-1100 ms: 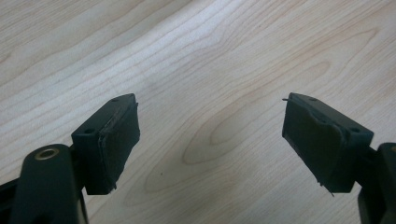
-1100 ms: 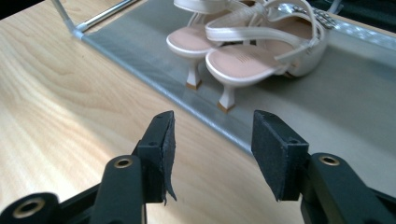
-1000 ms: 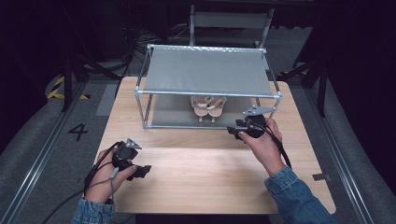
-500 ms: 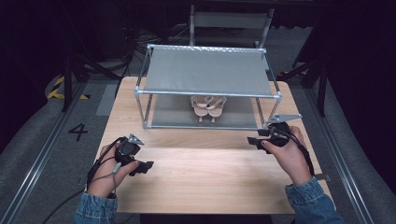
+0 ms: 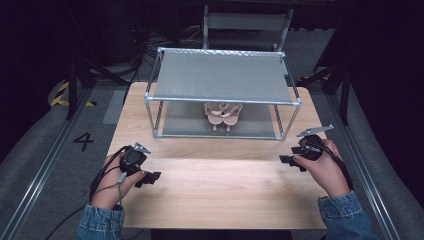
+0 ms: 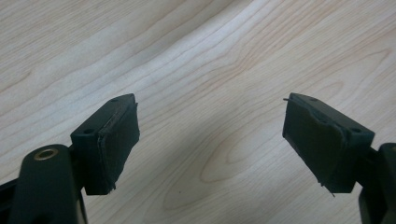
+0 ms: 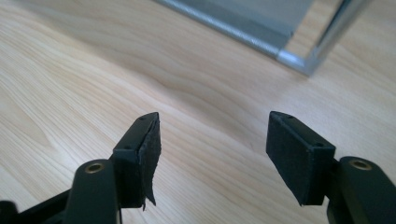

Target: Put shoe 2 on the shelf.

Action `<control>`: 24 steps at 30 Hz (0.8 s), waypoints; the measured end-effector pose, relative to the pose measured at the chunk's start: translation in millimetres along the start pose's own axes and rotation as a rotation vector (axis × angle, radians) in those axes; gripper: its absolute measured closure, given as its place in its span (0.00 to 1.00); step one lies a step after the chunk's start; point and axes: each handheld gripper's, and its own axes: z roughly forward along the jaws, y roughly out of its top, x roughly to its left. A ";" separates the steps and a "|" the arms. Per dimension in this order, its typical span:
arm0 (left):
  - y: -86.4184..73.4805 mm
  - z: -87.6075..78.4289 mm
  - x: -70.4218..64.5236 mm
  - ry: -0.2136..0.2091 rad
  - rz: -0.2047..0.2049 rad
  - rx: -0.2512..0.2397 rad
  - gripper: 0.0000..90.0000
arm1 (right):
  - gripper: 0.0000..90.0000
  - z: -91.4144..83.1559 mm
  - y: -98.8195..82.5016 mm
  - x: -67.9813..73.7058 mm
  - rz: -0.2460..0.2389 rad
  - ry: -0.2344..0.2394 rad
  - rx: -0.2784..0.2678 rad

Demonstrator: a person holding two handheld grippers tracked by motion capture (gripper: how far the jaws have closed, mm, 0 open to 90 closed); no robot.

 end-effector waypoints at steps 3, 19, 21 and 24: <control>-1.6 0.7 4.1 0.011 -0.006 0.009 0.21 | 0.40 2.8 -4.4 -4.0 0.011 -0.002 0.039; -4.1 6.4 8.2 0.012 -0.019 0.032 0.21 | 0.38 24.6 -23.6 -31.3 0.036 -0.015 0.168; -4.0 6.6 8.2 0.012 -0.017 0.033 0.21 | 0.38 27.0 -25.5 -32.9 0.033 -0.038 0.174; -3.9 6.7 8.2 0.010 -0.012 0.034 0.21 | 0.37 28.8 -27.0 -34.9 0.027 -0.044 0.187</control>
